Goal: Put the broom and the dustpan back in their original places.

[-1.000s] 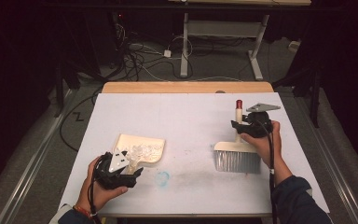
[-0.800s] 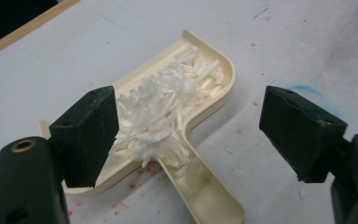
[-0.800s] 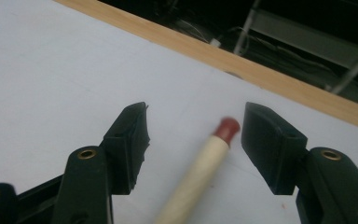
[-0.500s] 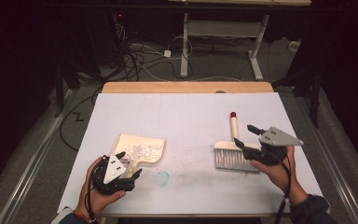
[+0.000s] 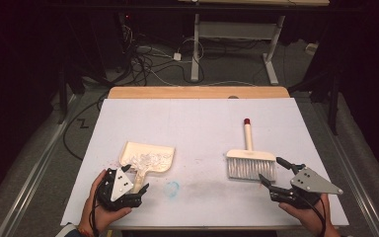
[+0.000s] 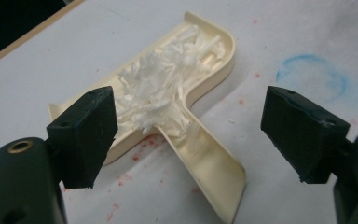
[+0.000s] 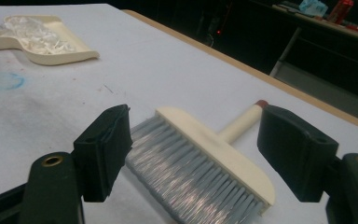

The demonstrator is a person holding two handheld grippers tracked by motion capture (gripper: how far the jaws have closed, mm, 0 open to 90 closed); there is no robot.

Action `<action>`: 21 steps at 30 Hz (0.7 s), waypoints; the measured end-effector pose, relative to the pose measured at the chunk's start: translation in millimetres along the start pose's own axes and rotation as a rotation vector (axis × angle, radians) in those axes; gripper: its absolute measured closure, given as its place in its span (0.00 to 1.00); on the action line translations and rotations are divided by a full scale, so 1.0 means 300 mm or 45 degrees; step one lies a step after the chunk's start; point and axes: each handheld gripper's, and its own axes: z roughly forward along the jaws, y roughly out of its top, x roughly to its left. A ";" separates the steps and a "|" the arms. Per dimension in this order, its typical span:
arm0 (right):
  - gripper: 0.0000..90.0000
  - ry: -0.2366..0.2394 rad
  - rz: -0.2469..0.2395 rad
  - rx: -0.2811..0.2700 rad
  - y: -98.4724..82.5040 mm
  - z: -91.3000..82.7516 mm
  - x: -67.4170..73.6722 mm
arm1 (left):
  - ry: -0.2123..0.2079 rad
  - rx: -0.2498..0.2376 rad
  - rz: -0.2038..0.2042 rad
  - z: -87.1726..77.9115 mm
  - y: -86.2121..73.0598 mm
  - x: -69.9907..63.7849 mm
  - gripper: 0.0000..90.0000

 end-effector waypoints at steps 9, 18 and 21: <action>0.29 0.001 0.007 0.012 -0.005 0.012 -0.010 | -0.011 -0.017 -0.025 0.007 0.001 0.008 0.20; 0.29 0.000 0.023 0.019 -0.012 0.013 -0.022 | -0.016 -0.002 -0.013 0.017 0.008 0.005 0.20; 0.29 0.006 0.029 0.021 -0.011 0.013 -0.026 | -0.010 0.010 -0.016 0.024 0.009 0.006 0.20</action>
